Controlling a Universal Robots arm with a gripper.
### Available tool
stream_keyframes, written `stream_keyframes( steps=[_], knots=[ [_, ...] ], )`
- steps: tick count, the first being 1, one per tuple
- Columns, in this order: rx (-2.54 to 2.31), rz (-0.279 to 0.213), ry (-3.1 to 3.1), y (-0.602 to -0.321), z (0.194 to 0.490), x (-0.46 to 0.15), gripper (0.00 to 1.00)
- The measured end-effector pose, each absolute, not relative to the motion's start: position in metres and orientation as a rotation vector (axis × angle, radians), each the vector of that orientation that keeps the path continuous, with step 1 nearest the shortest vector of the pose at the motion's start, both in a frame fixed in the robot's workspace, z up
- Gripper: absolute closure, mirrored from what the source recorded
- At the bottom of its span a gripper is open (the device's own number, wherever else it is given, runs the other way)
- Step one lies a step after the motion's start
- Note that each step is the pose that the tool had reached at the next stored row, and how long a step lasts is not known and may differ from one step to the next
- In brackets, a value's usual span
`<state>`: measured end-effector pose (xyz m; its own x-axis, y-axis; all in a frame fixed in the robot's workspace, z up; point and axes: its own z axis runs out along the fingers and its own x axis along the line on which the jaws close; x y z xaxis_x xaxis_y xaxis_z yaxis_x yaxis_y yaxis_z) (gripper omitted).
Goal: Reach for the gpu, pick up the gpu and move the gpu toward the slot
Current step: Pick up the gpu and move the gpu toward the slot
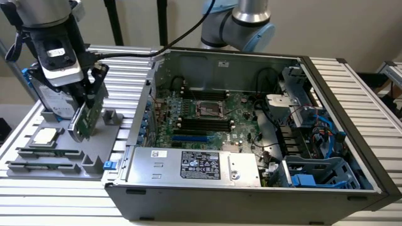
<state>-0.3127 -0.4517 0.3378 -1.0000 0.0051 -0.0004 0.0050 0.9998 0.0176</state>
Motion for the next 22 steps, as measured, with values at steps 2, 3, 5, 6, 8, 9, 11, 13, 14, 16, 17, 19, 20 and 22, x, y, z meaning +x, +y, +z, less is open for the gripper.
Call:
stream_keyframes(
  steps=[2,3,5,6,8,9,11,13,14,16,17,19,20,22],
  knots=[
    [0.008,0.028,3.141,-0.452,0.347,-0.31,0.74],
    [0.008,0.028,3.142,-0.452,0.351,-0.308,0.74],
    [0.008,0.028,3.142,-0.452,0.36,-0.304,0.74],
    [0.008,0.028,3.143,-0.452,0.365,-0.301,0.74],
    [0.008,0.028,3.144,-0.452,0.374,-0.295,0.74],
    [0.008,0.028,3.145,-0.452,0.378,-0.291,0.74],
    [0.008,0.029,3.146,-0.452,0.388,-0.283,0.74],
    [0.008,0.03,3.147,-0.453,0.397,-0.275,0.74],
    [0.008,0.031,3.148,-0.453,0.401,-0.271,0.74],
    [0.008,0.032,3.149,-0.453,0.41,-0.262,0.74],
    [0.008,0.033,3.15,-0.453,0.415,-0.258,0.74],
    [0.008,0.036,3.152,-0.453,0.424,-0.248,0.74],
    [0.008,0.037,3.153,-0.453,0.429,-0.244,0.74],
    [0.008,0.041,3.155,-0.453,0.437,-0.235,0.74]
  ],
)
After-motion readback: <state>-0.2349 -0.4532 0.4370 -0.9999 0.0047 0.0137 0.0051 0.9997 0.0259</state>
